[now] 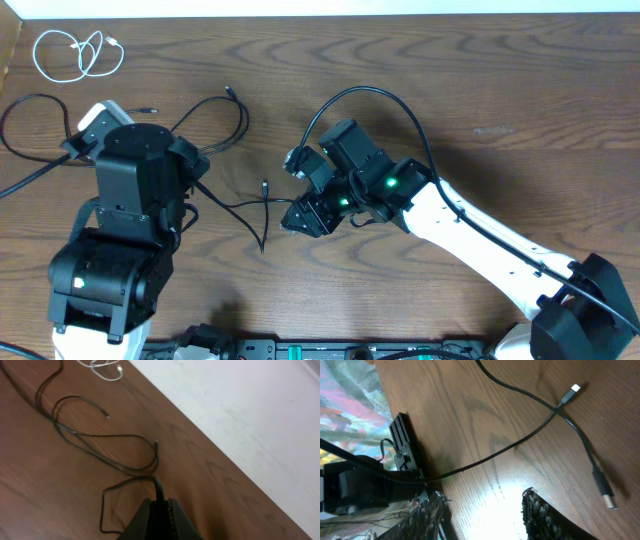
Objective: Untangle cables
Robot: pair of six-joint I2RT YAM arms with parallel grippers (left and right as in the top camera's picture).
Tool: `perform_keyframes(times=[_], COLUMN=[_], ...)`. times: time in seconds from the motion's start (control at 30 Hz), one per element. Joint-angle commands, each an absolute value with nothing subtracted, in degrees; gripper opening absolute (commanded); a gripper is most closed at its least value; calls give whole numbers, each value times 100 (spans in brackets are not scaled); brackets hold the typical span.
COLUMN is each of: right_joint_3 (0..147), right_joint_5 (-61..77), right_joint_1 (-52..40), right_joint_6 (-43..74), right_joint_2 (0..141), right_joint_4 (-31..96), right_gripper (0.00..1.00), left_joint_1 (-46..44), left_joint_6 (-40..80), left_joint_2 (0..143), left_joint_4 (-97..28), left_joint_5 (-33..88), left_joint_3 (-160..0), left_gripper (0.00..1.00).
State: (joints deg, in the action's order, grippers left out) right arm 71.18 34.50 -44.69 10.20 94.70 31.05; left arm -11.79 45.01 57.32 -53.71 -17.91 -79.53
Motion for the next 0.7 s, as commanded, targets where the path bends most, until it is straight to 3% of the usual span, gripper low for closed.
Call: perform_keyframes(times=[0.0,0.37,0.67], right_joint_3=[7157,7157,7157], right_joint_5=[3395,3247,3242], right_joint_1=[-4504,-4504,-4504], right_joint_6=[954,956,908], right_joint_2=[9419,9419,9419], right_joint_4=[3118,3210,3216], right_gripper=[51,51,50], left_joint_1=[-801,1000,2679], left_joint_6=[4278,3424,3323], left_joint_2=[5723,5885,6582], left_joint_4=[-5417,-5439,-5393], left_joint_5=[-1455,-270,-329], left_joint_3=[-7983,-7983,-7983], left_gripper=[7,7,7])
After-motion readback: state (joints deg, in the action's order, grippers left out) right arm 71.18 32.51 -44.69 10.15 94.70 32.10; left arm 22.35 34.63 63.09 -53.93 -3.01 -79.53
